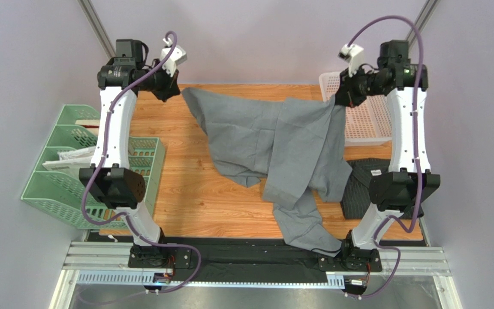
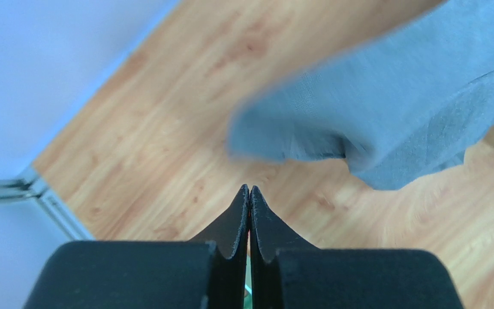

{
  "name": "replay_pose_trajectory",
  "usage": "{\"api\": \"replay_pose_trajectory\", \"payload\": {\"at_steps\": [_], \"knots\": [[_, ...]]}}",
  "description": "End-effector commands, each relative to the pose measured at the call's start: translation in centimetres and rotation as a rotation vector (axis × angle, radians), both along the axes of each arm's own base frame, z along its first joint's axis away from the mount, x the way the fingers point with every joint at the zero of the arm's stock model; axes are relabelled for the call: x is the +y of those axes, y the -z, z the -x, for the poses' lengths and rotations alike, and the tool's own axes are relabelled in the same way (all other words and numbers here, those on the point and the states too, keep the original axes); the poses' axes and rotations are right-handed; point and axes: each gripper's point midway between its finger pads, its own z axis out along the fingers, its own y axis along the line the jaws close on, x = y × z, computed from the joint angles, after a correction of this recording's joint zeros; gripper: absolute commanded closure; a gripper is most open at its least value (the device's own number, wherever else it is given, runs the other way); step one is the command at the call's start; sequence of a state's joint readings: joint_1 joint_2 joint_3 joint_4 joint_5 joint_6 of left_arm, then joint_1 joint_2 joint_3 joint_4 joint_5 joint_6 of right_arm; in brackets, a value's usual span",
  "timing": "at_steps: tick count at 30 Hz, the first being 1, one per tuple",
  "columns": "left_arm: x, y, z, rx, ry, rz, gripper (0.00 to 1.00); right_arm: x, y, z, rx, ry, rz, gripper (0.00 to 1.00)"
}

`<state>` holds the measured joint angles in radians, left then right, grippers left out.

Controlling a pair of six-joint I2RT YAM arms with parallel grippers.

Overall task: Fold and stack the long sleeve shirts
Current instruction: Flatten the shirt out

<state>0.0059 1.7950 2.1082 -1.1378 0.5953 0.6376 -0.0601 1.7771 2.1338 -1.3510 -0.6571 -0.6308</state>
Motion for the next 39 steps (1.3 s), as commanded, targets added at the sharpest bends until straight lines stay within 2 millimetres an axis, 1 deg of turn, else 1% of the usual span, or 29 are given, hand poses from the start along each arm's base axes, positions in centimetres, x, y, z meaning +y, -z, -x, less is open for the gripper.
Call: {"api": "replay_pose_trajectory", "payload": {"at_steps": [1, 5, 6, 7, 8, 9, 11, 12, 14, 15, 17, 18, 19, 20, 21, 22, 23, 24, 25, 27, 28, 29, 31, 32, 33, 34, 35, 38, 39], "knots": [[0.5, -7.5, -1.5, -0.213, -0.233, 0.129, 1.0, 1.2, -5.9, -0.6, -0.037, 0.104, -0.215, 1.0], [1.7, -9.5, -1.1, -0.294, -0.339, 0.154, 1.0, 0.5, -8.8, -1.8, -0.143, 0.164, -0.271, 1.0], [1.8, -10.2, -1.3, -0.325, -0.346, 0.16, 1.0, 0.3, -10.0, -2.8, -0.209, 0.17, -0.288, 1.0], [2.6, -10.8, -1.3, -0.348, -0.359, 0.168, 1.0, 0.3, -11.5, -2.7, -0.256, 0.171, -0.314, 1.0], [2.2, -11.0, -1.1, -0.36, -0.334, 0.179, 1.0, 0.1, -12.3, -2.9, -0.268, 0.184, -0.351, 1.0], [0.7, -11.4, -0.8, -0.372, -0.235, 0.207, 1.0, 0.1, -13.3, -3.2, -0.314, 0.167, -0.357, 1.0], [-1.1, -10.3, -0.5, -0.329, -0.112, 0.225, 1.0, 0.7, -12.8, -3.1, -0.314, 0.113, -0.343, 1.0], [-2.5, -9.2, 0.6, -0.267, -0.004, 0.246, 1.0, 1.3, -11.9, -2.2, -0.259, 0.088, -0.341, 1.0], [-3.5, -6.7, 1.1, -0.152, 0.061, 0.251, 0.83, 2.7, -9.4, -1.2, -0.192, -0.001, -0.306, 1.0], [-3.2, -5.4, 0.6, -0.131, 0.051, 0.213, 0.75, 3.5, -7.2, 0.7, -0.079, -0.021, -0.29, 1.0], [-4.8, -2.1, 0.8, -0.035, 0.082, 0.177, 0.69, 5.6, -3.7, 3.4, 0.025, -0.132, -0.235, 1.0], [-4.9, -0.9, 0.7, -0.027, 0.098, 0.141, 0.67, 6.6, -2.0, 5.7, 0.116, -0.173, -0.213, 1.0], [-5.2, 1.6, 0.8, 0.029, 0.098, 0.116, 0.65, 7.8, 1.7, 7.9, 0.238, -0.223, -0.177, 1.0], [-6.8, 2.9, 0.9, 0.049, 0.125, 0.087, 0.64, 8.0, 3.3, 9.1, 0.275, -0.24, -0.142, 1.0], [-6.9, 4.5, 0.6, 0.069, 0.107, 0.03, 0.64, 7.6, 4.7, 10.7, 0.287, -0.261, -0.092, 1.0], [-7.8, 6.9, 0.2, 0.12, 0.114, 0.001, 0.64, 7.5, 7.8, 12.8, 0.388, -0.279, -0.068, 1.0], [-9.6, 8.0, 0.1, 0.133, 0.143, -0.022, 0.64, 7.2, 9.0, 14.2, 0.429, -0.288, -0.045, 1.0], [-10.3, 9.2, -0.3, 0.158, 0.123, -0.033, 0.65, 6.4, 9.9, 15.1, 0.436, -0.29, -0.001, 1.0], [-11.3, 11.0, -1.4, 0.195, 0.118, -0.031, 0.65, 5.6, 11.7, 16.9, 0.503, -0.291, 0.029, 1.0], [-13.7, 12.5, -2.5, 0.238, 0.106, -0.004, 0.66, 4.1, 12.7, 18.6, 0.519, -0.297, 0.105, 1.0], [-14.8, 14.1, -4.0, 0.257, 0.1, -0.005, 0.67, 3.6, 13.3, 19.4, 0.535, -0.302, 0.124, 1.0], [-16.1, 15.1, -4.2, 0.275, 0.099, -0.016, 0.67, 3.2, 14.2, 20.5, 0.568, -0.306, 0.14, 1.0], [-18.0, 17.6, -5.4, 0.306, 0.107, -0.033, 0.67, 2.9, 14.5, 21.3, 0.57, -0.309, 0.154, 1.0], [-19.1, 18.8, -4.5, 0.336, 0.126, -0.073, 0.69, 2.9, 14.5, 21.4, 0.578, -0.31, 0.152, 1.0], [-19.4, 20.0, -4.3, 0.359, 0.129, -0.106, 0.71, 3.0, 14.4, 21.3, 0.575, -0.305, 0.148, 1.0], [-19.6, 22.1, -3.6, 0.413, 0.138, -0.152, 0.74, 3.1, 14.3, 21.3, 0.573, -0.305, 0.143, 1.0], [-19.6, 23.2, -3.3, 0.422, 0.137, -0.203, 0.81, 3.2, 14.0, 21.0, 0.563, -0.305, 0.137, 1.0], [-17.6, 26.8, -1.0, 0.539, 0.123, -0.308, 0.95, 3.8, 13.0, 20.2, 0.537, -0.306, 0.114, 1.0], [-16.5, 28.4, 0.9, 0.609, 0.132, -0.353, 0.97, 3.9, 12.7, 19.9, 0.531, -0.307, 0.108, 1.0]]}}
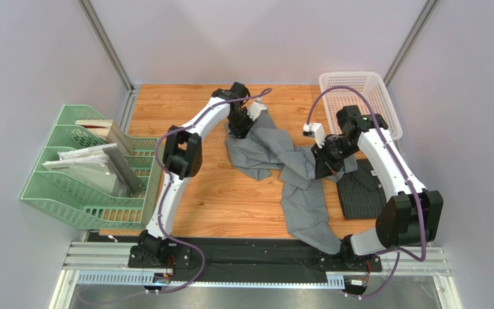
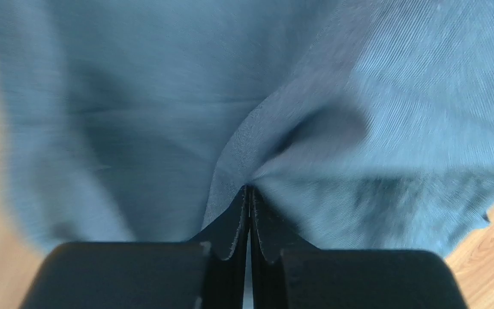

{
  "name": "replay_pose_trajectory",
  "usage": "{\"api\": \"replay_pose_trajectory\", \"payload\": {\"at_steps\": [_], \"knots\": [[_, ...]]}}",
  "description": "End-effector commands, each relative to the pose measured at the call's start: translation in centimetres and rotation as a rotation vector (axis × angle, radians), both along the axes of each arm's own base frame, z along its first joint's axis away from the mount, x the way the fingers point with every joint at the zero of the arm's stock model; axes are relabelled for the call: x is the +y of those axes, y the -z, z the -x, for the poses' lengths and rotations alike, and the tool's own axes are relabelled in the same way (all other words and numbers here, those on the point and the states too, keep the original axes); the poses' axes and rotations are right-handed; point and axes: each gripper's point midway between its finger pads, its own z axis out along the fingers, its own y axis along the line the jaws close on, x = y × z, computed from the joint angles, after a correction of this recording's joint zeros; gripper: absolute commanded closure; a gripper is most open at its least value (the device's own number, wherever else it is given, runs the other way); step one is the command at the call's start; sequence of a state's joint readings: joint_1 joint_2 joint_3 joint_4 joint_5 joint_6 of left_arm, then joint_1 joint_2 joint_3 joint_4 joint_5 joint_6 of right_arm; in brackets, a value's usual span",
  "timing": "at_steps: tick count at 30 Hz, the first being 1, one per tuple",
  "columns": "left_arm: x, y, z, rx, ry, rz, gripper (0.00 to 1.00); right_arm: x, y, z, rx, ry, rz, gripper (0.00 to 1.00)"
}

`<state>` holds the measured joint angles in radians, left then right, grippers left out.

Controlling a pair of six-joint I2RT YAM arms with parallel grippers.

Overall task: Fold and stack the long sleeve shirts
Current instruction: Flatten the shirt out

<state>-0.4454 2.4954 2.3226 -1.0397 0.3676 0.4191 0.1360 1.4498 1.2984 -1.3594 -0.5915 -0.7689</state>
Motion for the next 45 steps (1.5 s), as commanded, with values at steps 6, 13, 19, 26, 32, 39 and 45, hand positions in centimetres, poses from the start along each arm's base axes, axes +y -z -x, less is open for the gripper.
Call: {"api": "replay_pose_trajectory", "payload": {"at_steps": [6, 13, 19, 26, 32, 39, 45], "knots": [[8.8, 3.5, 16.2, 0.403, 0.088, -0.3, 1.0, 0.2, -1.7, 3.3, 0.133, -0.064, -0.011, 1.0], [9.1, -1.5, 27.1, 0.458, 0.041, -0.06, 0.9, 0.7, -0.5, 3.0, 0.194, -0.099, -0.011, 1.0], [11.1, -9.3, 19.2, 0.108, -0.012, 0.013, 0.51, 1.4, -0.7, 1.0, 0.2, -0.105, -0.013, 1.0], [15.8, -5.0, 17.2, 0.017, 0.125, -0.231, 0.48, 1.8, -1.4, -0.7, 0.185, -0.093, -0.02, 1.0], [17.4, -1.6, 14.7, -0.072, 0.133, -0.344, 0.38, 1.8, -1.2, -0.7, 0.197, -0.085, -0.019, 1.0], [18.0, 1.3, 15.8, -0.04, 0.179, -0.369, 0.31, 1.8, -1.1, -0.7, 0.21, -0.07, -0.014, 1.0], [17.8, 3.4, 17.5, 0.005, 0.223, -0.413, 0.3, 1.9, -1.2, -1.1, 0.209, -0.056, -0.011, 1.0]]}}
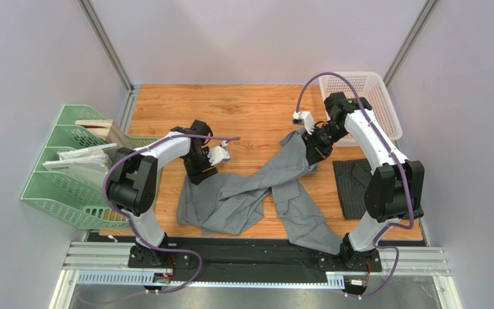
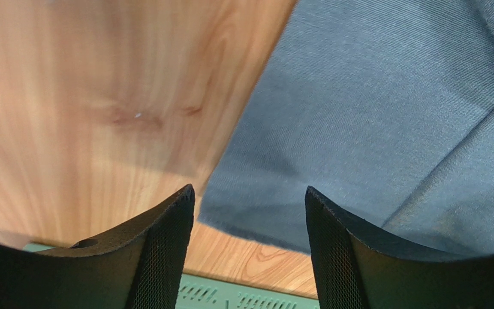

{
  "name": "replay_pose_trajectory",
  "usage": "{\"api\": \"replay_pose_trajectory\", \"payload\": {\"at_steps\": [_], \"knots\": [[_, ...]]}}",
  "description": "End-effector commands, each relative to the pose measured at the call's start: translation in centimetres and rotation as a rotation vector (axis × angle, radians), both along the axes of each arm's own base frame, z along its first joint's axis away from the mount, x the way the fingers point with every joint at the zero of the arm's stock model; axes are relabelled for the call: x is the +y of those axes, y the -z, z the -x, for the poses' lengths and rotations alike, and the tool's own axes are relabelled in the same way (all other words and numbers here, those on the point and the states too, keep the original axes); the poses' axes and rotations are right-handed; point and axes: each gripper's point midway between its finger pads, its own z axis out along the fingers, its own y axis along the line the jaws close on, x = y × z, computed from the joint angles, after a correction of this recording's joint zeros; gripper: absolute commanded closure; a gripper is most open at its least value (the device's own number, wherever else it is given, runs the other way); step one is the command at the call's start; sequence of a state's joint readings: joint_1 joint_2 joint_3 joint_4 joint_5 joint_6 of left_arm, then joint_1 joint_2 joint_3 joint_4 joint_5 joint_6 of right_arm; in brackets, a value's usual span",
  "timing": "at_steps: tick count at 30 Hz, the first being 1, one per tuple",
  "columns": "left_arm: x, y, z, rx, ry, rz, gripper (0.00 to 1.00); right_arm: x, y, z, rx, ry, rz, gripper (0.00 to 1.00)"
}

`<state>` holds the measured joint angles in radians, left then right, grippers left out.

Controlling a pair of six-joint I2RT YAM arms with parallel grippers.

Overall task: Fold and stack the long sleeve shirts
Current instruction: Flatten the shirt out

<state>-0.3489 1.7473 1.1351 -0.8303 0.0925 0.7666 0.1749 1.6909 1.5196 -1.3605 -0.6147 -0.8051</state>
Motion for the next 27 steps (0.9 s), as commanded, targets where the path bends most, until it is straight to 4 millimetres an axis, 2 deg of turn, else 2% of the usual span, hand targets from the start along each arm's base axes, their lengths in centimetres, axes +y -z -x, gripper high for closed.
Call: {"api": "replay_pose_trajectory", "payload": {"at_steps": [1, 5, 6, 9, 10, 11, 12, 14, 16, 18, 19, 20, 21, 22, 23, 24, 25, 26, 27], "knots": [[-0.2, 1.9, 0.8, 0.019, 0.055, -0.05, 0.3, -0.2, -1.6, 4.2, 0.205, 0.014, 0.015, 1.0], [-0.5, 2.2, 2.2, 0.124, 0.065, -0.041, 0.33, -0.1, -1.7, 4.0, 0.203, 0.019, 0.013, 1.0], [-0.2, 2.4, 3.2, 0.18, 0.061, -0.056, 0.34, -0.1, -1.7, 4.0, 0.203, 0.02, 0.013, 1.0], [-0.4, 2.4, 3.0, 0.202, 0.061, -0.068, 0.4, -0.1, -1.7, 3.9, 0.206, 0.022, 0.013, 1.0], [-0.5, 2.4, 2.9, 0.202, 0.06, -0.063, 0.52, -0.1, -1.7, 3.9, 0.204, 0.022, 0.013, 1.0], [-0.4, 2.4, 2.9, 0.199, 0.055, -0.065, 0.6, -0.1, -1.7, 3.8, 0.205, 0.023, 0.015, 1.0], [-0.5, 2.5, 2.5, 0.182, 0.051, -0.063, 0.75, -0.2, -1.7, 3.7, 0.203, 0.026, 0.016, 1.0], [-0.4, 2.2, 1.9, 0.138, 0.021, -0.069, 0.98, -0.1, -1.9, 3.6, 0.196, 0.024, 0.011, 1.0], [-0.4, 2.0, 0.6, 0.064, -0.006, -0.072, 1.0, 0.0, -2.0, 3.5, 0.196, 0.029, 0.008, 1.0], [-0.5, 0.2, -1.0, -0.009, -0.045, -0.039, 1.0, 0.1, -2.5, 2.9, 0.183, 0.04, -0.004, 1.0], [-1.0, -0.8, -1.7, -0.029, -0.064, 0.007, 1.0, 0.1, -2.7, 2.5, 0.174, 0.055, -0.009, 1.0], [-1.4, -3.7, -3.7, -0.112, -0.09, 0.057, 1.0, 0.1, -3.6, 1.5, 0.136, 0.068, -0.023, 1.0], [-0.9, -5.4, -4.5, -0.136, -0.145, 0.093, 1.0, -0.4, -4.2, 0.6, 0.115, 0.104, -0.034, 1.0], [-1.2, -7.2, -5.4, -0.166, -0.174, 0.15, 1.0, -0.4, -4.6, -0.6, 0.095, 0.143, -0.05, 1.0], [-1.5, -11.3, -7.6, -0.27, -0.205, 0.212, 1.0, -0.5, -5.6, -1.8, 0.066, 0.177, -0.074, 1.0], [-0.8, -13.4, -8.6, -0.304, -0.266, 0.26, 1.0, -1.3, -7.7, -3.8, -0.014, 0.223, -0.099, 1.0], [-1.0, -15.7, -9.4, -0.344, -0.286, 0.319, 1.0, -1.3, -9.3, -5.6, -0.061, 0.287, -0.132, 1.0], [-1.0, -19.8, -10.9, -0.443, -0.303, 0.371, 1.0, -1.6, -10.6, -7.0, -0.105, 0.326, -0.154, 1.0], [-0.6, -21.8, -11.6, -0.484, -0.334, 0.404, 1.0, -2.3, -13.7, -8.9, -0.213, 0.371, -0.186, 1.0]]}}
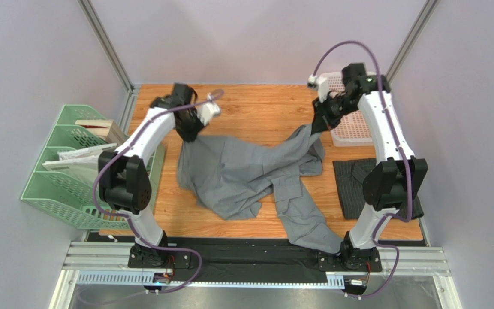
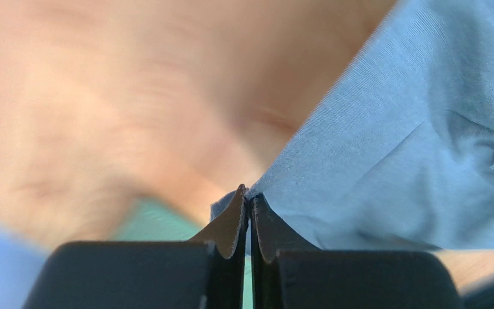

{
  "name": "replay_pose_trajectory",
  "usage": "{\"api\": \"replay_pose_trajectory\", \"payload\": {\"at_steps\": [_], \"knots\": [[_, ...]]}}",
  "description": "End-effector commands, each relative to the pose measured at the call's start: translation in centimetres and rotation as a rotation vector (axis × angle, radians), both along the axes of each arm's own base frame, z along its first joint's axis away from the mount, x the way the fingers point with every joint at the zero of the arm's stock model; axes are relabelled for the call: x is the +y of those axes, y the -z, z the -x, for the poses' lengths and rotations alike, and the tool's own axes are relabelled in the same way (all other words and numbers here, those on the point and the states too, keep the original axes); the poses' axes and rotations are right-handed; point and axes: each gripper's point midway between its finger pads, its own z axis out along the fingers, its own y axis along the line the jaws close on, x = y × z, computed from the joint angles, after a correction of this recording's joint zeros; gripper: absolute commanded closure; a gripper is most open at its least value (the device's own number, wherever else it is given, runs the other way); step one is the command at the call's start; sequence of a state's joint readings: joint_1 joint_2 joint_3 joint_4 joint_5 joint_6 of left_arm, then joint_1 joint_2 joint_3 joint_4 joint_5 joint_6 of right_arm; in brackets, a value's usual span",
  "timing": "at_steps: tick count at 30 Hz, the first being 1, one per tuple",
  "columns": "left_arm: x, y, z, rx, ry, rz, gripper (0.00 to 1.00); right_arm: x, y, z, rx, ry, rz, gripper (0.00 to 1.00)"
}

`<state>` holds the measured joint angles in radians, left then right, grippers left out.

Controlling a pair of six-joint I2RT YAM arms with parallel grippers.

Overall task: Fold and stack the long sleeve shirts
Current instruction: Flatten the shirt out

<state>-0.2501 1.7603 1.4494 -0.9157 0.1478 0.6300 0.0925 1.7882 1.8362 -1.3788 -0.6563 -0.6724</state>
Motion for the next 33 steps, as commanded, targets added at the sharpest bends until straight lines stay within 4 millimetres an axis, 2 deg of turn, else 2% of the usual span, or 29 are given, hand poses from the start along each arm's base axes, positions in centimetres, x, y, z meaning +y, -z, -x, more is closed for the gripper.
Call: {"api": "replay_pose_trajectory", "payload": {"at_steps": [1, 2, 3, 4, 5, 6, 7, 8, 9, 11, 12, 13, 14, 15, 16, 17, 19, 20, 22, 23, 24, 25, 26, 29, 31, 33], "knots": [[-0.5, -15.9, -4.8, -0.381, -0.125, 0.258, 1.0, -2.5, -10.0, -4.5, -0.197, 0.245, -0.139, 1.0], [-0.6, -19.6, -5.6, -0.473, -0.122, 0.282, 1.0, -2.8, -11.9, -5.4, -0.238, 0.3, -0.168, 1.0], [-0.7, -21.8, -6.1, -0.537, -0.126, 0.304, 1.0, -3.5, -14.0, -6.3, -0.307, 0.34, -0.183, 1.0], [-0.5, -23.8, -6.4, -0.594, -0.135, 0.312, 1.0, -3.9, -17.4, -7.7, -0.446, 0.36, -0.211, 1.0], [-0.5, -27.8, -6.8, -0.707, -0.135, 0.341, 1.0, -4.1, -19.2, -8.1, -0.48, 0.412, -0.252, 1.0], [-0.4, -29.7, -6.8, -0.762, -0.141, 0.355, 1.0, -4.6, -22.0, -7.6, -0.569, 0.437, -0.276, 1.0], [-0.1, -31.6, -6.7, -0.814, -0.15, 0.359, 1.0, -5.1, -24.4, -8.4, -0.69, 0.461, -0.286, 1.0], [0.2, -35.3, -6.3, -0.912, -0.154, 0.378, 1.0, -5.3, -26.1, -8.1, -0.755, 0.471, -0.295, 1.0], [0.5, -37.0, -6.0, -0.96, -0.162, 0.384, 1.0, -5.5, -28.8, -6.6, -0.838, 0.485, -0.31, 1.0], [1.2, -41.2, -4.4, -1.086, -0.168, 0.404, 1.0, -6.4, -31.8, -5.9, -0.966, 0.527, -0.307, 1.0], [1.3, -42.4, -3.6, -1.126, -0.164, 0.412, 1.0, -6.7, -33.0, -5.3, -1.013, 0.541, -0.303, 1.0], [1.5, -42.6, -3.2, -1.144, -0.16, 0.407, 1.0, -7.2, -35.7, -3.5, -1.116, 0.563, -0.303, 1.0], [1.7, -44.8, -1.4, -1.219, -0.15, 0.416, 1.0, -7.5, -35.9, -3.0, -1.141, 0.575, -0.297, 1.0], [2.0, -45.2, -0.9, -1.24, -0.153, 0.399, 1.0, -7.7, -36.6, -2.2, -1.181, 0.58, -0.294, 1.0], [2.5, -45.5, -0.3, -1.255, -0.173, 0.39, 1.0, -7.9, -39.2, 0.4, -1.283, 0.584, -0.302, 1.0], [2.9, -46.4, 1.2, -1.282, -0.179, 0.397, 1.0, -7.9, -39.1, 1.0, -1.296, 0.59, -0.3, 1.0], [3.5, -46.4, 2.4, -1.291, -0.2, 0.391, 1.0, -8.2, -40.3, 3.1, -1.36, 0.588, -0.282, 1.0], [4.1, -47.4, 4.4, -1.327, -0.209, 0.396, 1.0, -8.2, -41.3, 5.3, -1.407, 0.587, -0.279, 1.0], [4.9, -46.9, 5.9, -1.336, -0.23, 0.372, 1.0, -8.3, -41.3, 7.4, -1.44, 0.588, -0.254, 1.0], [5.4, -47.5, 8.5, -1.365, -0.224, 0.379, 1.0, -8.3, -42.2, 10.1, -1.497, 0.579, -0.237, 1.0], [5.5, -47.5, 9.6, -1.377, -0.205, 0.368, 1.0, -8.3, -42.0, 11.1, -1.508, 0.573, -0.224, 1.0], [5.4, -46.6, 10.3, -1.366, -0.185, 0.362, 1.0, -8.3, -41.9, 12.1, -1.516, 0.572, -0.214, 1.0], [5.8, -47.3, 12.7, -1.409, -0.176, 0.37, 1.0, -8.2, -42.4, 14.5, -1.558, 0.565, -0.208, 1.0], [6.9, -47.2, 15.7, -1.427, -0.201, 0.364, 1.0, -8.0, -42.4, 17.3, -1.578, 0.555, -0.197, 1.0], [7.2, -47.2, 16.4, -1.432, -0.21, 0.357, 1.0, -7.9, -43.0, 19.1, -1.611, 0.549, -0.194, 1.0], [7.5, -47.3, 16.7, -1.443, -0.213, 0.343, 1.0, -8.0, -43.2, 19.2, -1.615, 0.545, -0.181, 1.0]]}}
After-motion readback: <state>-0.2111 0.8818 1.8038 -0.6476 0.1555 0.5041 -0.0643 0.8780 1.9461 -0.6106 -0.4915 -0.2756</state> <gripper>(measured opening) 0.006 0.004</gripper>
